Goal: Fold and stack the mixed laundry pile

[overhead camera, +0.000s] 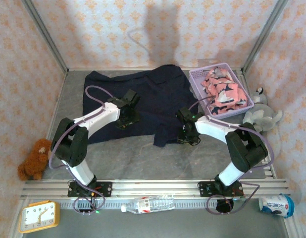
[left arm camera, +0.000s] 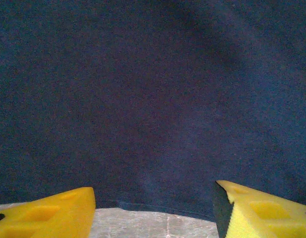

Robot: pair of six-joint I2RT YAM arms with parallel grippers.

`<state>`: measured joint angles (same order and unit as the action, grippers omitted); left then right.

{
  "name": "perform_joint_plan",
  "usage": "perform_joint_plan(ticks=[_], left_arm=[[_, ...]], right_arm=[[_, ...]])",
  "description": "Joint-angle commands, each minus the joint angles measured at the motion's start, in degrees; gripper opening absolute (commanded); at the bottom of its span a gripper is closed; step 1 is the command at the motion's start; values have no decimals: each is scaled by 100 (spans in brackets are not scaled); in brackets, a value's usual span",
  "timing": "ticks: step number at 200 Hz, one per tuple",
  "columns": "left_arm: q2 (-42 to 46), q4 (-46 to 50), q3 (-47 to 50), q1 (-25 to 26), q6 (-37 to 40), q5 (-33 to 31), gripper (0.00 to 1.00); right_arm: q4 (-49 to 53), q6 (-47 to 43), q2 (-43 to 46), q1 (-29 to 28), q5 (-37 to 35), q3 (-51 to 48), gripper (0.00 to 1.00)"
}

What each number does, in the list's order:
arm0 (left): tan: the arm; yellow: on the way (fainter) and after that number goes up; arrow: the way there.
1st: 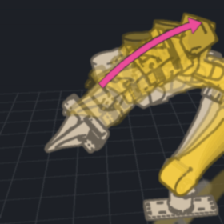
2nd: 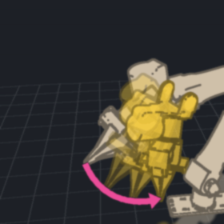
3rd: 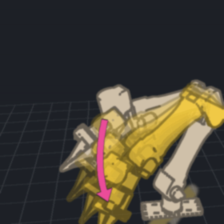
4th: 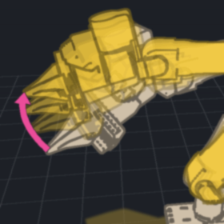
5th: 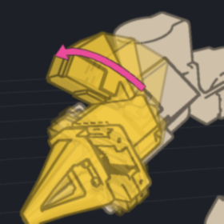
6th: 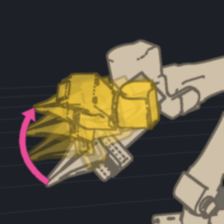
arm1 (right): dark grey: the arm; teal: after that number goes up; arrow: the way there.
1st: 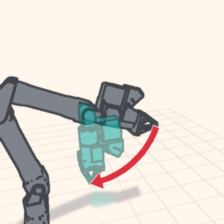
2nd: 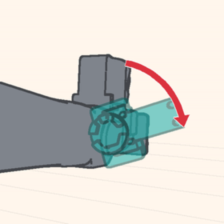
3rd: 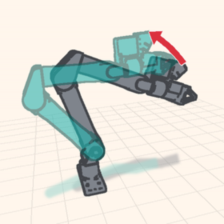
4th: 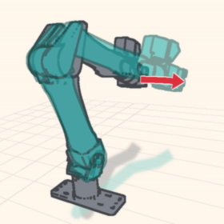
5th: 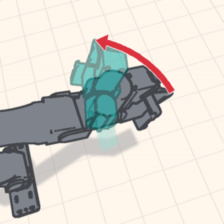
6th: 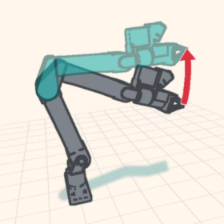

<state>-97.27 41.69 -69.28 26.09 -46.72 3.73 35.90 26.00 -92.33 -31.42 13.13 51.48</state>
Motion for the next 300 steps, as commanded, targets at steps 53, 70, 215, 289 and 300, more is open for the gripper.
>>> perform_joint_plan(ticks=[53,70,215,289,300], left_arm=[[239,68,174,-208,-107,-446,65],[206,19,207,-285,-105,-461,65],[277,34,726,-1087,88,-748,67],[293,-350,1794,-1704,-76,-665,67],[267,-347,1878,-1782,-74,-662,67]], right_arm=[[439,198,222,-5,-352,-182,0],[902,275,726,-5,-466,-431,0],[561,185,-297,535,-1174,1721,53],[114,143,-1749,707,-726,2343,55],[84,199,-1744,707,-645,2163,55]])
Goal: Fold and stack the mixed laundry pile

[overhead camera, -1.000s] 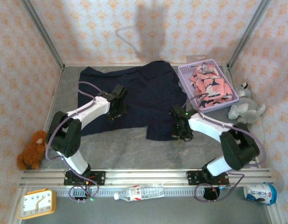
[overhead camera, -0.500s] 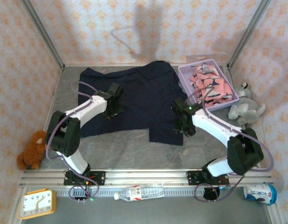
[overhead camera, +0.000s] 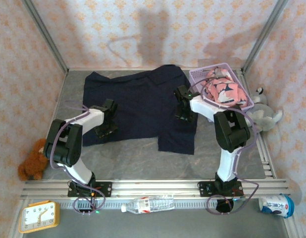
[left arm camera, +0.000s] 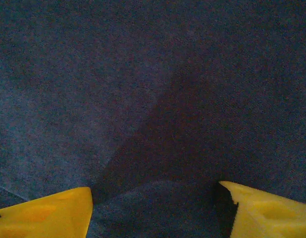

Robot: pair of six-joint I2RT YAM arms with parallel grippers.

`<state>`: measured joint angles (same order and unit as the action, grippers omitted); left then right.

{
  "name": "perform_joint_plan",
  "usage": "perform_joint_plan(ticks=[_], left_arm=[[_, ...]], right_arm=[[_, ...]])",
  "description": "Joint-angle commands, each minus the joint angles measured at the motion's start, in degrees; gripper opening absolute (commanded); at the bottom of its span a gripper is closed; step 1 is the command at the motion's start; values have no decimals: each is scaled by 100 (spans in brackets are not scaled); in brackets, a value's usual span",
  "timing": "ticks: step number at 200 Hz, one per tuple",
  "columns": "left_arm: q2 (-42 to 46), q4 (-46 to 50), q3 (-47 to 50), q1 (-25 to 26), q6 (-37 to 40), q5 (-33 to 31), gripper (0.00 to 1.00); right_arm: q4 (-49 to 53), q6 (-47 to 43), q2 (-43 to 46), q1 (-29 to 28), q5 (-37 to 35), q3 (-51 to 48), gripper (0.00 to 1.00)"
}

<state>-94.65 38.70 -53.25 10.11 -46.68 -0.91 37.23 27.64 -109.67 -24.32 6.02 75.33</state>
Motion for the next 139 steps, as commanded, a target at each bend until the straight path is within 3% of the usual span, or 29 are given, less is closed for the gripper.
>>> perform_joint_plan(ticks=[1,43,67,93,103,139], left_arm=[[2,-43,283,-189,-74,-199,67],[127,270,412,-366,-71,-323,67],[328,410,392,-389,-14,-226,68],[786,349,304,-395,94,47,85],[934,394,210,-392,102,82,100],[1159,646,-146,-399,141,64,100]], right_arm=[[-49,37,-11,-3,75,-234,55],[-357,242,248,-65,649,-963,63],[-265,91,580,-190,529,-1082,80],[215,-200,1130,-320,392,-1124,91],[429,-312,1391,-394,370,-1203,94],[1104,-247,2306,-741,392,-1791,94]])
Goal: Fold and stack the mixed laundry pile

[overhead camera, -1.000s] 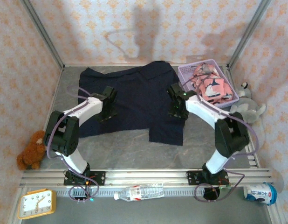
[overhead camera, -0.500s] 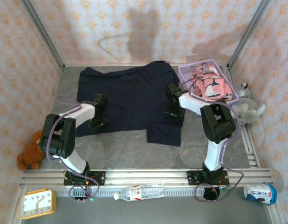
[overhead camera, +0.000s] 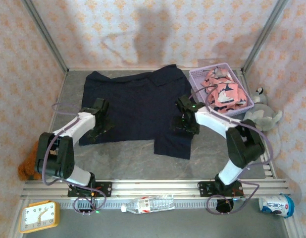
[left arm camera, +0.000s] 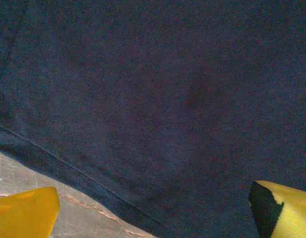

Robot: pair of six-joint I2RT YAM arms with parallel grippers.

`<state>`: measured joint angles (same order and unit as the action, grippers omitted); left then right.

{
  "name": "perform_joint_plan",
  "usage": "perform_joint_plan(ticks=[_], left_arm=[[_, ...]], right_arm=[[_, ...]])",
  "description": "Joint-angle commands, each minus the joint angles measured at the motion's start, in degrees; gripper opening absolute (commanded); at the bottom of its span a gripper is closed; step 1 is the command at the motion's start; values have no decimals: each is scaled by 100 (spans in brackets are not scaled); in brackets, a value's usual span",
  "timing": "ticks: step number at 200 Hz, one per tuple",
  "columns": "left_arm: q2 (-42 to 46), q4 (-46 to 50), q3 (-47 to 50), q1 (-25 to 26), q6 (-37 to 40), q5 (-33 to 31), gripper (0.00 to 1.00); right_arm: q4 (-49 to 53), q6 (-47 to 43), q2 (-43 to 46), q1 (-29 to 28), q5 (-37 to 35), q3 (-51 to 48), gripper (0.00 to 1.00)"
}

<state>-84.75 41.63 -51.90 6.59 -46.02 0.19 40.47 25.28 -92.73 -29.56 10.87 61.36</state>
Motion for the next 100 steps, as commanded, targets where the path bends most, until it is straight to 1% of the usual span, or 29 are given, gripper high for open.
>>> perform_joint_plan(ticks=[1,25,45,69,100], left_arm=[[169,359,-288,-50,76,-45,100],[168,405,-340,-101,67,-19,100],[169,366,-267,-202,37,23,100],[177,273,-102,-469,-18,219,100],[256,205,150,-984,-8,424,100]], right_arm=[[784,5,645,-221,-80,-431,93],[750,477,1317,-415,238,-1105,88],[452,822,1601,-696,503,-1604,82],[127,1023,1484,-1075,646,-1880,74],[151,1003,1045,-1183,255,-1822,65]])
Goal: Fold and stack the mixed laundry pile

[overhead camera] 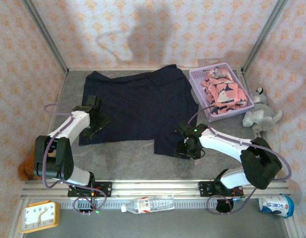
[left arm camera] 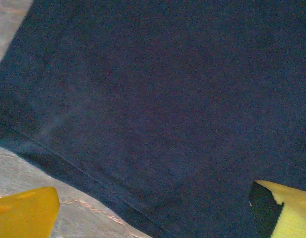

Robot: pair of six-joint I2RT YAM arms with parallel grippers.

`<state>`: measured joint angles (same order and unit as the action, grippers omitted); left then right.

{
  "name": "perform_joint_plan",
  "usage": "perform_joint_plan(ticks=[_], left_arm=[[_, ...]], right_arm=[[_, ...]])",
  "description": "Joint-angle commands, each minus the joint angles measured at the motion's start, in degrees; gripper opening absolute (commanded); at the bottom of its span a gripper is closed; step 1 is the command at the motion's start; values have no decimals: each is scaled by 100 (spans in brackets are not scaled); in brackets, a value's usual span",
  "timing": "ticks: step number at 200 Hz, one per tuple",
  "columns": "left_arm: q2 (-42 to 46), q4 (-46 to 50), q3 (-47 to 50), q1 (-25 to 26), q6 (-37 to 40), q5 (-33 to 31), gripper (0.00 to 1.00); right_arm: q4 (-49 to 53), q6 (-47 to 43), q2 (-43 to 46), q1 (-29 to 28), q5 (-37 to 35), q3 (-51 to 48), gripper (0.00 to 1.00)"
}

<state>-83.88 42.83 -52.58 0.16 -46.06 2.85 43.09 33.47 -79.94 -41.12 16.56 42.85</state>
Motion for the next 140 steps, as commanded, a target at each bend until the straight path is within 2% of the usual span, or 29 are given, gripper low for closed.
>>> perform_joint_plan(ticks=[1,22,53,68,103,118,140], left_arm=[[174,85,228,-359,-1,169,100],[291,108,382,-776,103,255,100],[460,249,551,-1445,302,193,100],[487,311,636,-1740,360,140,100],[454,217,822,-1924,313,62,97],[414,81,922,-1924,210,90,95],[307,-169,1019,-1924,103,146,84]], right_arm=[[-110,185,-251,-27,-325,30,65],[-141,146,-434,-28,-559,73,56],[-194,38,-556,-27,-621,100,28],[-201,-8,-565,-27,-606,123,19],[-160,-69,-550,-27,-606,201,0],[-136,-70,-527,-27,-609,248,0],[-104,-80,-507,-27,-609,314,0]])
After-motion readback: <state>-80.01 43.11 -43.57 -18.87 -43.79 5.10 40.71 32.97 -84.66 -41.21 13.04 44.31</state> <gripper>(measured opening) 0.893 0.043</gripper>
